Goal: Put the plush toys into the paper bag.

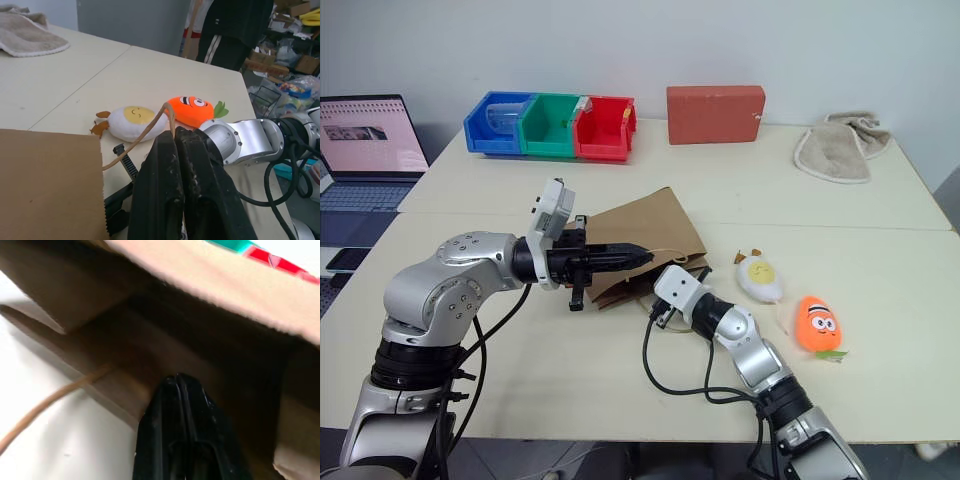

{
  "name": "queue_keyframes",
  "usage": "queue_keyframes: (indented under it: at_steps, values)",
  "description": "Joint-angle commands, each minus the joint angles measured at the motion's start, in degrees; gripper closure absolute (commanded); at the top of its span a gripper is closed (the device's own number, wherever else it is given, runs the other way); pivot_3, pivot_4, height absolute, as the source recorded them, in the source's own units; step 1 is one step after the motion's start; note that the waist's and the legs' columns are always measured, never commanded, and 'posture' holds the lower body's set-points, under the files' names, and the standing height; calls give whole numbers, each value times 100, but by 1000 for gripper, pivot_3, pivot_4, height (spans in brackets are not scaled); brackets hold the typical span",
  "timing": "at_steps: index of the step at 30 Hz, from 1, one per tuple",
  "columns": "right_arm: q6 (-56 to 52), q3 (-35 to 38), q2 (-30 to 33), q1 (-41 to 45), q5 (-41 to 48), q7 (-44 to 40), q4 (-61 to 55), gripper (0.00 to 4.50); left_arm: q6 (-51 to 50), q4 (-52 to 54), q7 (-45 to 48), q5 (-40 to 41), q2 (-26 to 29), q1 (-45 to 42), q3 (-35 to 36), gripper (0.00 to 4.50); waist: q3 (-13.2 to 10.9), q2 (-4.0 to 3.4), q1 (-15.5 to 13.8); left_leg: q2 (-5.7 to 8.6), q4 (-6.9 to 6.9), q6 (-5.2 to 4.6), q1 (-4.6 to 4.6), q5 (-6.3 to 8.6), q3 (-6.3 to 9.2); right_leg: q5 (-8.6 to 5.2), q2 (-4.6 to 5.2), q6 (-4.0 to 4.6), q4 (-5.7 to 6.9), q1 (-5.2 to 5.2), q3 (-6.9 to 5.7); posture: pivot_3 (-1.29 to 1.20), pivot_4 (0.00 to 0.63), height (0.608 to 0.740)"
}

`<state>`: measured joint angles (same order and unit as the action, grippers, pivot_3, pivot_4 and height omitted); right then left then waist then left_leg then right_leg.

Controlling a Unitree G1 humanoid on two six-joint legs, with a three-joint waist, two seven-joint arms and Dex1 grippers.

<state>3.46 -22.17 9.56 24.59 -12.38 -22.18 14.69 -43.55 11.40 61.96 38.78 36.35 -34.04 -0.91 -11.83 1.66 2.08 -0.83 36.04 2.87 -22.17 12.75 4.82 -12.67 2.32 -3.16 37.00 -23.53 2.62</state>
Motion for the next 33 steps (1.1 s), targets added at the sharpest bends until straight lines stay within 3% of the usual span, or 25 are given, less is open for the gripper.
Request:
queue_keyframes:
  at_steps: [1,18,33]
  values:
    - [91,-65,-39,123,-232,135,78,4494,-10,213,-57,159,64,-167,212,4500,0,0,3,0,0,0,0,0,0,0,0,0,0,0,0,0,150,740]
    - [-602,-235,-176,-165,-448,-58,-122,4494,1389,-967,-471,-687,255,-2247,633,4500,4,5,65,0,-1,0,10,0,4,1,-4,-2,0,9,-1,0,150,740]
    - [-646,-69,-209,-116,-197,-228,-490,4494,1180,-250,-364,-473,238,-1148,459,4500,4,4,103,-1,-1,0,9,0,5,2,-4,-4,1,9,0,0,150,740]
